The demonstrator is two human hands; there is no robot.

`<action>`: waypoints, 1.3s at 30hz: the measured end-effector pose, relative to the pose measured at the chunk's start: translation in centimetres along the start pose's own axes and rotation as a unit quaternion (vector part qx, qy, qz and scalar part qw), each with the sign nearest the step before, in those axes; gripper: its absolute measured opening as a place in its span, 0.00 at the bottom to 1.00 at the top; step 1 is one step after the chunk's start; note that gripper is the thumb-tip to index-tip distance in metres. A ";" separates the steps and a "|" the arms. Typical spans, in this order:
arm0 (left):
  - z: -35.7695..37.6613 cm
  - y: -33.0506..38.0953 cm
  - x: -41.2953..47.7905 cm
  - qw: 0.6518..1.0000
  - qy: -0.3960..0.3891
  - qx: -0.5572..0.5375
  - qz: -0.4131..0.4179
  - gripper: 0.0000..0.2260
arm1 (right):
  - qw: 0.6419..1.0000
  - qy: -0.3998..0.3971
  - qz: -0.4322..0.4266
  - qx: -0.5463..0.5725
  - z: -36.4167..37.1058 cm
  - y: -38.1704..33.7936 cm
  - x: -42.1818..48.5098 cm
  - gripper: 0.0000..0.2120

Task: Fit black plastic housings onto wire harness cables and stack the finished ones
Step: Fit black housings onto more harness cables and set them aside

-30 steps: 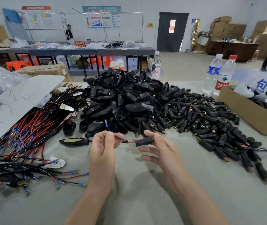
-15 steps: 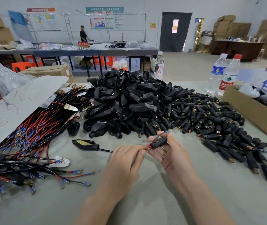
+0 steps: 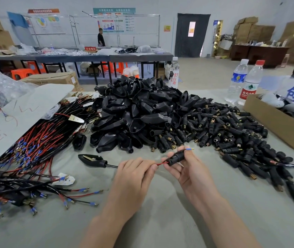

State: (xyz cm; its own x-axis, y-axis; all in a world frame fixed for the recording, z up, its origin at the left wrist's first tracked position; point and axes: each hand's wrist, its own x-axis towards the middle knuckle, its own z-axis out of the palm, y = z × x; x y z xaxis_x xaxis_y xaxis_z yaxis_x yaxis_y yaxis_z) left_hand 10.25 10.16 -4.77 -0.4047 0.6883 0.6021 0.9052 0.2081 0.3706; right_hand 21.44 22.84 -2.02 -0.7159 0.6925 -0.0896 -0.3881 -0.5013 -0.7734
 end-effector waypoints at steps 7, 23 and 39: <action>-0.3 -0.8 0.2 1.000 0.003 0.027 0.002 0.14 | 1.000 -0.008 0.004 0.005 -0.2 0.1 0.3 0.14; 0.1 1.0 -0.2 0.961 -0.011 -0.238 -0.139 0.05 | 0.978 -0.089 -0.013 -0.191 0.2 1.6 -0.3 0.17; -1.6 2.2 0.9 0.887 0.027 -0.410 -0.212 0.06 | 0.984 -0.075 -0.041 -0.156 0.1 1.6 0.1 0.17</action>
State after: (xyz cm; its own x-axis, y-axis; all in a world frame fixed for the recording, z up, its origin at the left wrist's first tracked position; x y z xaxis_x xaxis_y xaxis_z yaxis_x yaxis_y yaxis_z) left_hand 11.66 10.14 -2.33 -0.7122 0.6294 0.3109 0.2808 -0.1505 0.9479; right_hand 20.65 22.04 -3.20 -0.7762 0.6279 0.0572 -0.2683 -0.2468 -0.9312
